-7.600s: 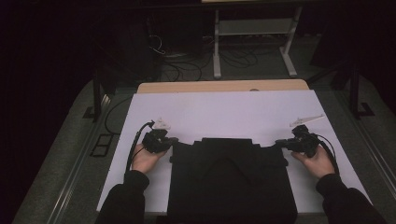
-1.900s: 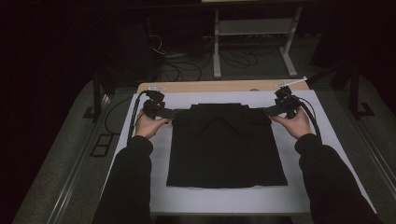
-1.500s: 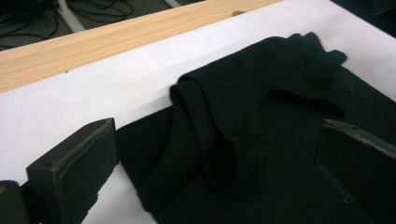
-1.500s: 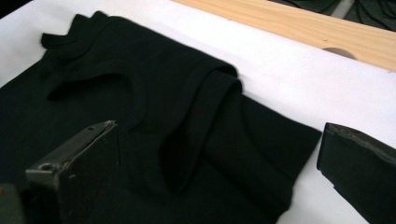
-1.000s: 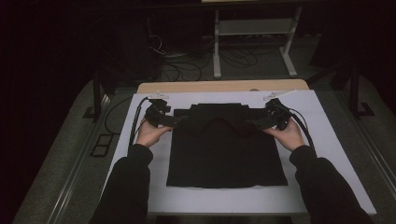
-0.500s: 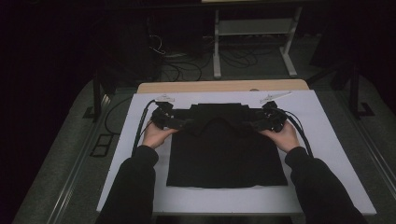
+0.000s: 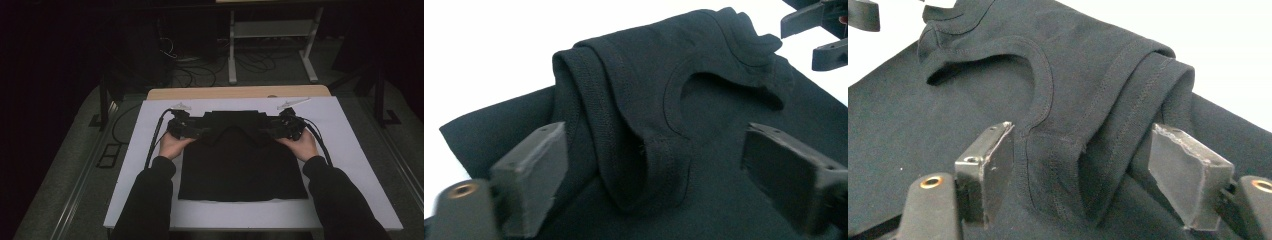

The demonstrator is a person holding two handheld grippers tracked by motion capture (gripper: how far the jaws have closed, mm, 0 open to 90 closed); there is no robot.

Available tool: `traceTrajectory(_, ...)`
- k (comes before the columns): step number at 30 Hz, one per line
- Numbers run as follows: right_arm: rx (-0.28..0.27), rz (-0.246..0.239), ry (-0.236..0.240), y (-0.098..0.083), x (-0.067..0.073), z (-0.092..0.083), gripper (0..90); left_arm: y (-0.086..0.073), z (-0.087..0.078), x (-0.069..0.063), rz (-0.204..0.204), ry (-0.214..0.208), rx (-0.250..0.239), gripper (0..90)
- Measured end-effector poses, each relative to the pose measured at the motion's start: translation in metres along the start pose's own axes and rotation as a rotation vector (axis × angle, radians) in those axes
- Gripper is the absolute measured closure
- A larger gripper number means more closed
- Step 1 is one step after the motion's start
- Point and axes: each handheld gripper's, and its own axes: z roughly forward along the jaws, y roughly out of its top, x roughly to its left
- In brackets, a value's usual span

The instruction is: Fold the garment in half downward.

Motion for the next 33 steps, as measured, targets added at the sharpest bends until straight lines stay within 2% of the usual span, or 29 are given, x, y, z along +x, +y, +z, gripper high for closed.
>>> traceTrajectory(7,0.021,-0.003,-0.002,0.0,0.001,0.007,31.5,-0.001,0.006,0.0,-0.018,-0.001,0.009,18.4)
traceTrajectory(10,0.029,0.004,0.016,0.0,0.001,0.011,34.9,-0.002,0.009,-0.002,-0.019,-0.009,0.016,24.0)
traceTrajectory(12,0.027,0.017,0.038,0.0,0.001,0.012,37.6,-0.002,0.011,-0.003,-0.011,0.002,0.031,28.6)
traceTrajectory(16,0.03,0.027,0.048,0.0,0.0,0.015,43.7,-0.004,0.014,-0.004,-0.019,-0.009,0.042,36.6)
traceTrajectory(18,0.031,0.036,0.059,0.0,-0.001,0.016,48.0,-0.004,0.016,-0.003,-0.022,-0.02,0.041,39.8)
traceTrajectory(21,0.046,0.043,0.08,0.001,-0.001,0.018,59.9,-0.004,0.018,-0.004,-0.022,-0.037,0.047,45.2)
traceTrajectory(23,0.061,0.03,0.059,0.002,0.0,0.019,70.5,-0.004,0.019,-0.006,-0.015,-0.021,0.056,51.9)
traceTrajectory(25,0.062,0.025,0.065,0.002,0.001,0.018,76.6,-0.003,0.021,-0.007,-0.014,-0.015,0.061,59.9)
traceTrajectory(28,0.069,0.017,0.073,0.002,0.002,0.018,80.8,-0.003,0.022,-0.008,0.001,-0.032,0.068,70.9)
traceTrajectory(33,0.077,0.008,0.077,0.001,0.002,0.016,81.6,-0.003,0.023,-0.012,0.024,-0.022,0.072,82.1)
